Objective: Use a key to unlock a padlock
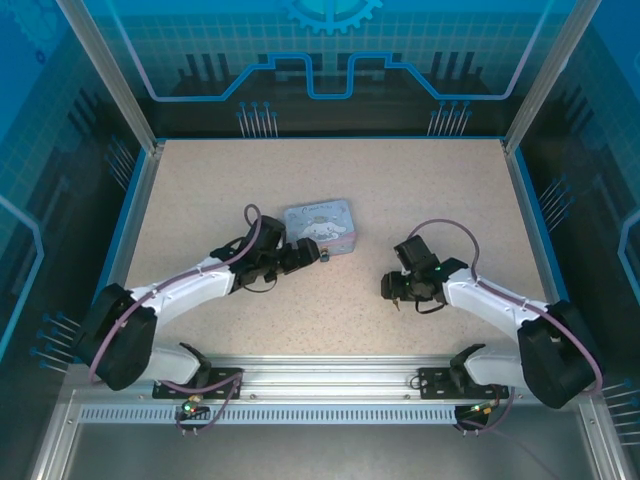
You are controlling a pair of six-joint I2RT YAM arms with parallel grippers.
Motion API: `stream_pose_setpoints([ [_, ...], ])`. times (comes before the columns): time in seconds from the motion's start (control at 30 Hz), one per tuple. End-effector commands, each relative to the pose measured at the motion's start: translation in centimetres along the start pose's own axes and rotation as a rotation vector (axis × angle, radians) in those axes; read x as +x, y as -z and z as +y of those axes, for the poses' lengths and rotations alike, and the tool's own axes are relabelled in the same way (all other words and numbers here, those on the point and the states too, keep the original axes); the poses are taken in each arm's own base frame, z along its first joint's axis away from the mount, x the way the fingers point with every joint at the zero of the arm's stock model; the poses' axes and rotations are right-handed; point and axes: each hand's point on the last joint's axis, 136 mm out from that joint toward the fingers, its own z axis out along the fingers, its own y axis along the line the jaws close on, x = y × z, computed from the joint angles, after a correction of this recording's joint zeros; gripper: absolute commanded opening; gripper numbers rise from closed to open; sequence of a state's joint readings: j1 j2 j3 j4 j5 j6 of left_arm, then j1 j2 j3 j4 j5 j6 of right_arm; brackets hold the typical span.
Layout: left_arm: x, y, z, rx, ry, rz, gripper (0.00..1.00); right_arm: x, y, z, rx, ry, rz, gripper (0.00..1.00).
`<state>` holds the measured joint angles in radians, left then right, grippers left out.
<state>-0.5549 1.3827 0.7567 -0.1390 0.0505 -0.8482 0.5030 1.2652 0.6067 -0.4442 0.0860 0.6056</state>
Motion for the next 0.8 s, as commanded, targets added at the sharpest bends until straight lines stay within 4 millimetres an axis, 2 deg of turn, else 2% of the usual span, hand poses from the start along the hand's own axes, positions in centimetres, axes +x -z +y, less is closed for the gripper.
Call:
stream_pose_setpoints([
  [0.0,-1.1,0.0,-2.4,0.053,-0.017,-0.012,0.99,0.4,-0.8,0.5,-0.033,-0.023,0.025,0.57],
  [0.33,-1.7,-0.3,-3.1,0.051,-0.027,-0.015,0.99,1.6,-1.5,0.9,-0.026,0.009,0.062,0.55],
  [0.63,-1.8,-0.2,-3.3,0.057,-0.026,-0.019,0.99,2.7,-2.0,1.1,-0.014,0.028,0.090,0.40],
  [0.77,-1.8,-0.2,-3.2,0.057,-0.025,-0.020,0.99,3.1,-2.0,1.1,0.002,0.036,0.094,0.40],
])
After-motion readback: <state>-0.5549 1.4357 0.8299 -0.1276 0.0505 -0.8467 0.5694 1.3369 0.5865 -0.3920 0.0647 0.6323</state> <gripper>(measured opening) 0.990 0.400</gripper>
